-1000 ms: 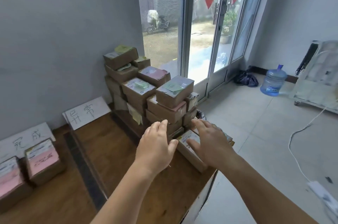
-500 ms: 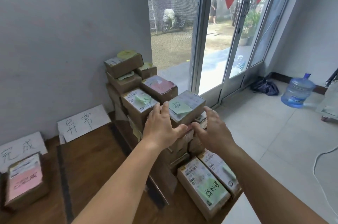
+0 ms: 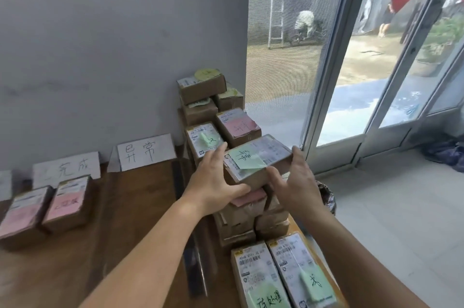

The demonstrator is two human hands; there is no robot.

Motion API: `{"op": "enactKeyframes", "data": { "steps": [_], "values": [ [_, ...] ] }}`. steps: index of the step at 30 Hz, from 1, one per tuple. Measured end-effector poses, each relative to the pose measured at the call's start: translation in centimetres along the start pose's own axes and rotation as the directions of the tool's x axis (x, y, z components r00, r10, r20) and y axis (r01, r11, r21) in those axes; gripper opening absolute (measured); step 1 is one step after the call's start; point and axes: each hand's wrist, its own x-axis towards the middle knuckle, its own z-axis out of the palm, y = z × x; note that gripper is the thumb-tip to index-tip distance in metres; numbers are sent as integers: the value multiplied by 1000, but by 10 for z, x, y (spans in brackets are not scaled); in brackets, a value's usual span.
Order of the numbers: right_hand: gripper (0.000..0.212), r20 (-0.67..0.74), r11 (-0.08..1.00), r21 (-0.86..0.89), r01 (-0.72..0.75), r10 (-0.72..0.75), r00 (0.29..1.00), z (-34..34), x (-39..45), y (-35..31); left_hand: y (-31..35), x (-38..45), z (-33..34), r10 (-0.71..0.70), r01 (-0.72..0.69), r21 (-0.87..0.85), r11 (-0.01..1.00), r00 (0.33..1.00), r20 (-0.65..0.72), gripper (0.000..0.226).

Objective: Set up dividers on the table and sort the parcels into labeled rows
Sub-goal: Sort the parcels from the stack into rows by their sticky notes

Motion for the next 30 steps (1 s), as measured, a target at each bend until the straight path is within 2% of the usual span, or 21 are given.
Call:
{"op": "enactKeyframes", "data": {
  "steps": [6,10,14,16,19,23,26,30],
  "values": [
    [81,23,975,211,71,-78,997,-6,-13,-13,26,-31,1,-13,-5,-78,997,973,-232,127],
    [78,36,913,402,66,-88,995,-5,-36,-31,41,-54,11,-13,-2,-38,999,923,-385,112],
    [101,64,834,549,55,-108,992,-5,-64,-41,57,-81,20,-14,20,9,1000,884,-468,107],
    [102,73,814,580,20,-76,994,-3,-76,-41,60,-97,25,-21,21,-6,1000,878,-478,106],
    [78,53,817,575,-37,8,999,3,-93,-33,62,-126,32,-25,-11,-80,997,899,-438,103],
    [67,47,846,529,-67,50,998,2,-127,-22,55,-168,35,-20,-32,-181,983,960,-279,98],
    [63,61,838,536,-103,83,995,-3,-155,-14,51,-195,32,-120,57,-354,933,980,-157,89],
    [54,51,899,428,-96,82,995,-10,-190,-1,49,-215,34,-224,190,-466,864,974,-20,57]
  ]
}}
